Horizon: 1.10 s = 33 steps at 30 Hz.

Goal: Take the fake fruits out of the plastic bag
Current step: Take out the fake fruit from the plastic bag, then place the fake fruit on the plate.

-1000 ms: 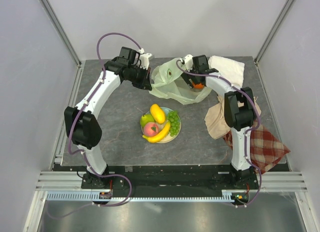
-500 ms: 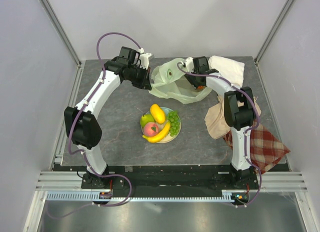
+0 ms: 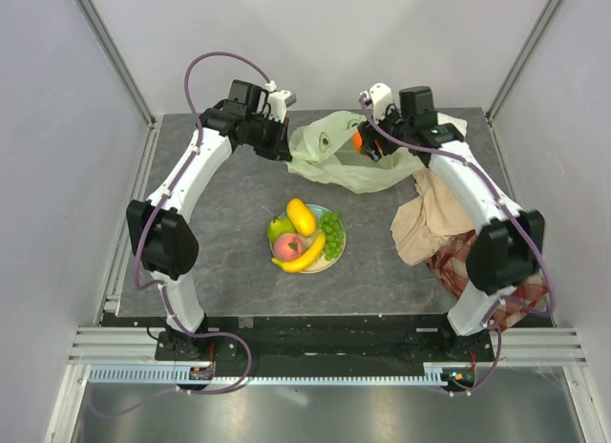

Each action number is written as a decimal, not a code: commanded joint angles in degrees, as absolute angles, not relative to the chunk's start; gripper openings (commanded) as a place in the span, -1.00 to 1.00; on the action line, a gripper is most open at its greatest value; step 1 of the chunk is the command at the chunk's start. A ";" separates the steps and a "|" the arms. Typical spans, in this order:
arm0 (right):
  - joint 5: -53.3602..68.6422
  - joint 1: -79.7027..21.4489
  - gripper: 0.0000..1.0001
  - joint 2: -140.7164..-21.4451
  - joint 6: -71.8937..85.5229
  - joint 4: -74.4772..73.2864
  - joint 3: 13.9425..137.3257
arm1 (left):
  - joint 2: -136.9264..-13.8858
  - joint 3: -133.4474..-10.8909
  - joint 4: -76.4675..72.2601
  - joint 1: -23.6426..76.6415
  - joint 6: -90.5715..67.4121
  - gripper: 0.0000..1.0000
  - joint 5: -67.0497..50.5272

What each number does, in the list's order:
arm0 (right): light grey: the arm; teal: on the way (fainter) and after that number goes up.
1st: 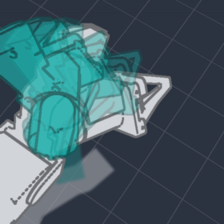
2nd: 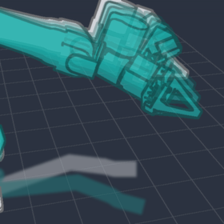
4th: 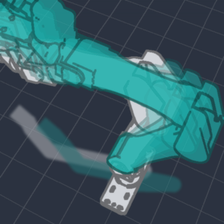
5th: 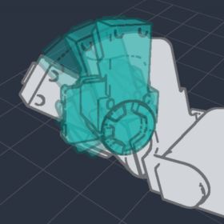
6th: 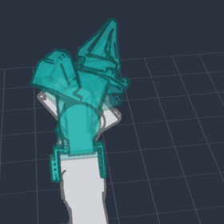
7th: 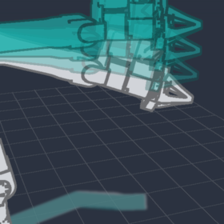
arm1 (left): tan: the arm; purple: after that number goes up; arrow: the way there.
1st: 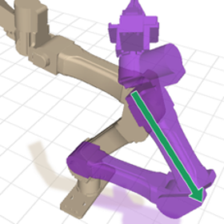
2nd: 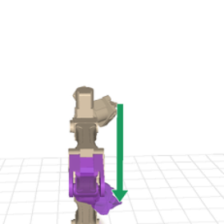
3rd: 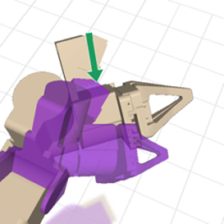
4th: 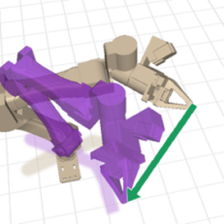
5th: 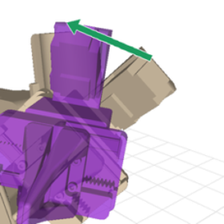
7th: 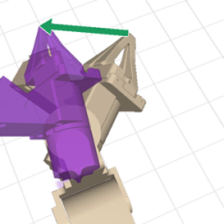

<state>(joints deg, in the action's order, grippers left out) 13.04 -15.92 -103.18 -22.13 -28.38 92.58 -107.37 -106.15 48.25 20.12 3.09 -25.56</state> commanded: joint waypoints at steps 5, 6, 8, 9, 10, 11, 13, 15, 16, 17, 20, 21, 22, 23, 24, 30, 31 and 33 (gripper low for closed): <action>31.19 -17.92 -0.23 -85.00 -18.80 -33.56 85.70 | -107.49 -110.92 47.20 20.39 2.90 -0.97 -25.23; 31.11 -18.54 -0.23 -83.86 -19.33 -33.66 83.34 | -107.23 -111.18 47.11 20.39 2.38 -0.97 -24.96; 30.67 -21.70 -0.22 -80.96 -20.04 -34.62 81.57 | -107.23 -112.32 47.11 20.39 2.02 -0.97 -23.56; 30.50 -23.10 -0.22 -80.16 -20.13 -35.06 80.43 | -107.05 -112.67 47.11 20.39 1.50 -0.97 -23.29; 30.41 -26.25 -0.22 -78.85 -20.39 -35.59 79.81 | -106.53 -113.02 47.20 20.39 1.41 -0.97 -23.20; 30.41 -27.76 -0.22 -78.32 -20.83 -36.73 79.11 | -106.26 -113.11 47.11 20.39 1.41 -0.97 -23.81; 30.76 -31.89 -0.21 -77.61 -21.71 -37.70 76.91 | -105.38 -113.38 47.20 20.39 1.58 -0.97 -24.69; 31.11 -34.26 -0.21 -78.22 -21.10 -37.71 75.07 | -105.12 -113.73 47.11 20.30 1.93 -0.97 -25.13; 31.29 -34.80 -0.21 -78.74 -20.83 -37.18 74.71 | -105.12 -113.73 47.20 20.30 1.93 -0.97 -24.88; 31.29 -35.24 -0.21 -79.53 -20.40 -36.83 74.18 | -105.03 -113.90 47.20 20.39 2.19 -0.97 -24.70; 31.99 -36.91 -0.21 -82.26 -19.34 -34.37 73.22 | -104.33 -113.73 47.20 20.39 2.72 -0.97 -23.82; 31.99 -37.61 -0.21 -83.83 -18.81 -33.58 72.60 | -103.80 -113.21 47.20 20.39 2.90 -0.97 -23.56; 31.99 -37.88 -0.21 -84.80 -18.55 -32.27 72.51 | -103.45 -112.94 47.28 20.39 3.07 -0.97 -23.21; 31.99 -38.23 -0.21 -85.60 -18.28 -31.47 72.25 | -103.19 -112.50 47.29 20.39 3.34 -0.97 -23.03; 31.73 -39.10 -0.21 -87.17 -18.02 -30.68 72.16 | -102.92 -111.63 47.37 20.39 3.51 -0.97 -22.94; 31.11 -40.87 -0.17 -93.85 -16.09 -28.21 73.39 | -101.86 -109.25 47.29 20.39 3.87 -0.97 -23.03; 31.20 -40.96 -0.17 -94.48 -16.17 -28.21 73.65 | -101.78 -109.25 47.29 20.39 3.95 -0.96 -22.85; 31.29 -40.96 -0.18 -96.05 -16.17 -28.30 74.44 | -102.04 -109.42 47.29 20.39 3.96 -0.97 -22.76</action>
<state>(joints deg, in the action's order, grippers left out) 30.13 -40.95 -93.80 -17.23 -30.81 72.64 -104.12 -109.56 47.99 20.12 2.85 -23.77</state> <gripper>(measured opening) 0.696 0.022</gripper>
